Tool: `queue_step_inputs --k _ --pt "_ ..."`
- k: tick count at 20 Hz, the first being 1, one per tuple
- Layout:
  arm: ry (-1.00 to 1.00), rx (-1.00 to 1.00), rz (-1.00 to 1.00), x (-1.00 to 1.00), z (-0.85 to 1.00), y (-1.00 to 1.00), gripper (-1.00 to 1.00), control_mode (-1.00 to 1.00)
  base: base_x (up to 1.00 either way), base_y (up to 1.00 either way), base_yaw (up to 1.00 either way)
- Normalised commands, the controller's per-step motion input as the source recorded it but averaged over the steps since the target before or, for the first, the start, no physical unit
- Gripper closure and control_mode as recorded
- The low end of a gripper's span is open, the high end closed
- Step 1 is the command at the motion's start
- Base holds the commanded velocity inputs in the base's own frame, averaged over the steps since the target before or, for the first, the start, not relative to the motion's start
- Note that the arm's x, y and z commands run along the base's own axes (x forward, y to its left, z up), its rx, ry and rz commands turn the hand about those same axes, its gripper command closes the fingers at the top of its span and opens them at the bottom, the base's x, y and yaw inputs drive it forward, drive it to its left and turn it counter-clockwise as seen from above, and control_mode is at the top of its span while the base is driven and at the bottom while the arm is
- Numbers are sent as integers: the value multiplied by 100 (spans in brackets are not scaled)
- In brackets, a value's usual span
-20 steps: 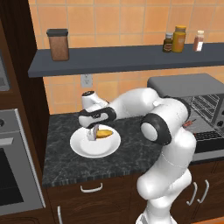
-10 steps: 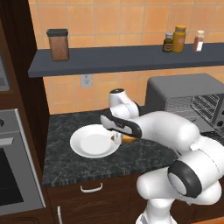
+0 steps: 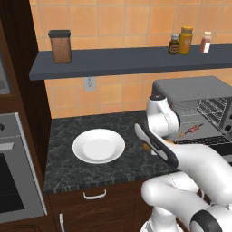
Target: Pick up the kebab skewer and baguette bread, and place them inside the toaster oven. Close the toaster oven door and start by setting the timer.
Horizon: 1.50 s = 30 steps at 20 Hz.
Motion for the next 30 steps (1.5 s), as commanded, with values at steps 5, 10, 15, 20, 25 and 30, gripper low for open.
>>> queue_step_inputs --k 5,10,15,20,25,30 --pt "0 0 8 0 7 -100 100 -100 0 0 0" --pt "1 0 17 18 1 -100 100 -100 0 0 0" --pt "0 0 20 27 0 -100 100 -100 0 0 0" --pt "1 0 14 44 2 -87 100 -100 0 0 0" --pt "3 0 8 72 1 -34 100 -100 0 0 0" --pt "6 0 3 51 0 -34 100 -100 0 0 0"
